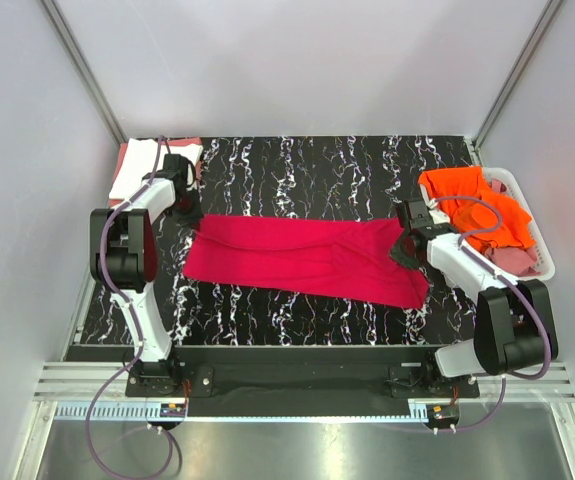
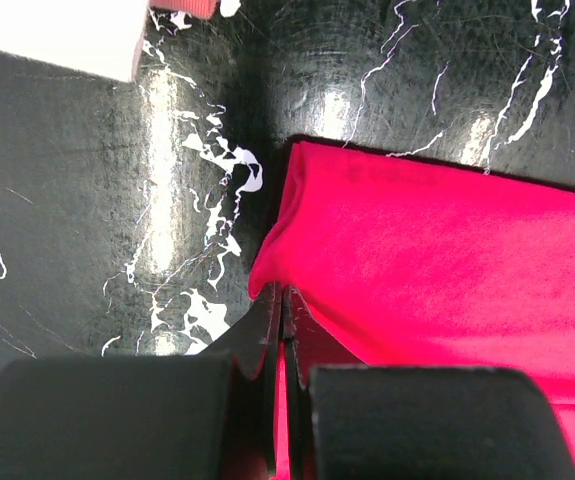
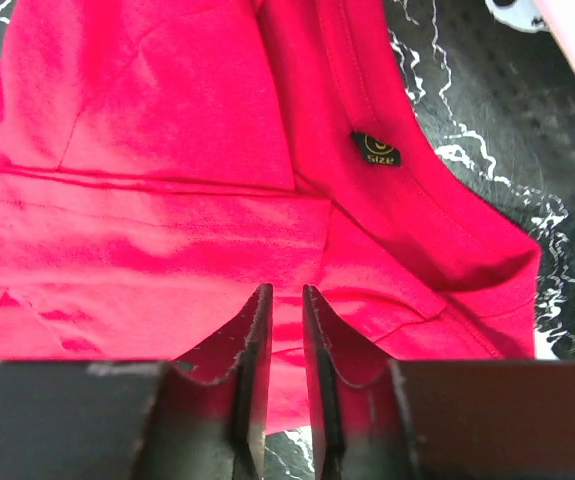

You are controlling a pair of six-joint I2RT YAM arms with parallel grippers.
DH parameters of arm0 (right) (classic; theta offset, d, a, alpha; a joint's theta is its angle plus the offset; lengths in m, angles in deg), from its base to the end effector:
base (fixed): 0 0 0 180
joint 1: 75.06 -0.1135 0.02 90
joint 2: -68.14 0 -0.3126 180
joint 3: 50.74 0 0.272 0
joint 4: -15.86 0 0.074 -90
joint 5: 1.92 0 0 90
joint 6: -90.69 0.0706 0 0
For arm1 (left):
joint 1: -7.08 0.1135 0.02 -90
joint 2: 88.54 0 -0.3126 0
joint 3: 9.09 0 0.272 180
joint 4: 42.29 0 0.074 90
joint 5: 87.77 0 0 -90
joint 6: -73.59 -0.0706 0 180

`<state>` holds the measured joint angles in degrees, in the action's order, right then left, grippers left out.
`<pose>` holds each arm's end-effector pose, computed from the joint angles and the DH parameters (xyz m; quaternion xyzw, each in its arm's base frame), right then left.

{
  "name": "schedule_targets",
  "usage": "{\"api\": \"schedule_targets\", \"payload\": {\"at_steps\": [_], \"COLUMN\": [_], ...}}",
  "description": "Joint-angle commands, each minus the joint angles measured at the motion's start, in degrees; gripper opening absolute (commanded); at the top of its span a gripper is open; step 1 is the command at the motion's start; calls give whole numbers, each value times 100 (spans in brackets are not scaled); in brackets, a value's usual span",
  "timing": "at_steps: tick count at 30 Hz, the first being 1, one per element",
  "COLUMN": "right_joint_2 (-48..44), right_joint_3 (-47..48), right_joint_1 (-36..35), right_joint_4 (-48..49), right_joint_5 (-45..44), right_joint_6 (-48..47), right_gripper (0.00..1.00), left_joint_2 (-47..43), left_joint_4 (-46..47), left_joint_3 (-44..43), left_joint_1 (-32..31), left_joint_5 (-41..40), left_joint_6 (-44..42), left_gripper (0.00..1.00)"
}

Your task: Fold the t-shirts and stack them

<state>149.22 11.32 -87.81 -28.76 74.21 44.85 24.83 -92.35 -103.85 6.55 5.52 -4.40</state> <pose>0.2885 0.0479 0.2060 0.2881 0.9230 0.0045 0.2550 0.4543 -0.0083 0.1791 -0.0930 0.9779 -0.0482 0.1808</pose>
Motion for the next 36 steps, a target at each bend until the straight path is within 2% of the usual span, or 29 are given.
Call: {"api": "schedule_targets", "payload": {"at_steps": [1, 8, 20, 25, 26, 27, 36], "right_joint_2": [-32, 391, 575, 576, 567, 567, -293], "right_joint_3": [-98, -221, -423, -415, -414, -414, -511], "right_joint_1": [-34, -25, -34, -25, -25, -25, -25], "right_joint_4": [68, 375, 841, 876, 876, 868, 543], "right_joint_5": [43, -116, 16, -54, -72, -124, -801], "right_joint_6": [461, 620, 840, 840, 822, 770, 260], "right_gripper": [26, 35, 32, 17, 6, 0, 0], "left_joint_2": [-51, -77, -69, -42, -33, -25, 124], "left_joint_4": [173, 172, 164, 164, 164, 164, 173], "left_joint_3": [-60, -42, -34, -42, -60, -69, -165], "left_joint_1": [1, 1, 1, 1, 1, 1, 1], "left_joint_5": [5, 14, -4, -13, -21, -21, -206], "left_joint_6": [-76, -85, -85, -85, -85, -85, -76], "left_gripper": [0, 0, 0, 0, 0, 0, 0]}}
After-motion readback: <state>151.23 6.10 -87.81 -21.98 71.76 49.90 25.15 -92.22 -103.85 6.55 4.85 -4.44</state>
